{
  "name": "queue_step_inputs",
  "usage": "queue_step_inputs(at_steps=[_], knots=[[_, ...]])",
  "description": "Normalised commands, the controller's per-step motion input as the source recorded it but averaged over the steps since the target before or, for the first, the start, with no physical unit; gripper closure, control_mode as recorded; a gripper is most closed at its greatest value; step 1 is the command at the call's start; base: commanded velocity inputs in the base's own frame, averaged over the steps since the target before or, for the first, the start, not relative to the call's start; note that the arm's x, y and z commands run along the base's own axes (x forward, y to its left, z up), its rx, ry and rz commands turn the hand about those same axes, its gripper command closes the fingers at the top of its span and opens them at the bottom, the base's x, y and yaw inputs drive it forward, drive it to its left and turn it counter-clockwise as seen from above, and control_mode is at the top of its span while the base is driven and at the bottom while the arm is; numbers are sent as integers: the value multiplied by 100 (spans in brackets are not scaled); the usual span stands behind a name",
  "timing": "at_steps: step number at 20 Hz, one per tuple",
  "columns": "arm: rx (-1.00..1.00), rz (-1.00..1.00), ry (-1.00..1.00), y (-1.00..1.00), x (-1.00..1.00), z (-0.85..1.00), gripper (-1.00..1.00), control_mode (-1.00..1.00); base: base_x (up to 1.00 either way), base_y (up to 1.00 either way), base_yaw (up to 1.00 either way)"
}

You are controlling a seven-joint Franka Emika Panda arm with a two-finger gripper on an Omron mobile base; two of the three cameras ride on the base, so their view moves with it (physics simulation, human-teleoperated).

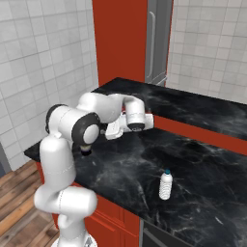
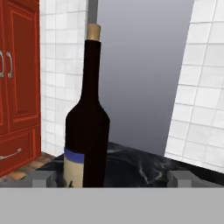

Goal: Place the drinks on the dining counter in a tight cluster.

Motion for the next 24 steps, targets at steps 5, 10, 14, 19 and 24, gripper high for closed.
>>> queue_step_inputs(at_steps=[5, 10, 14, 19, 24], knots=[[0, 0, -4, 4, -8, -19, -100, -100, 0, 0, 0], [0, 0, 0, 4, -18, -8, -100, -100, 0, 0, 0], [-2, 0, 0, 21, -2, -10, -100, -100, 0, 0, 0], [-3, -11, 0, 21, 0, -28, -100, -100, 0, 0, 0], [0, -24, 0, 8, 0, -14, -100, -100, 0, 0, 0]])
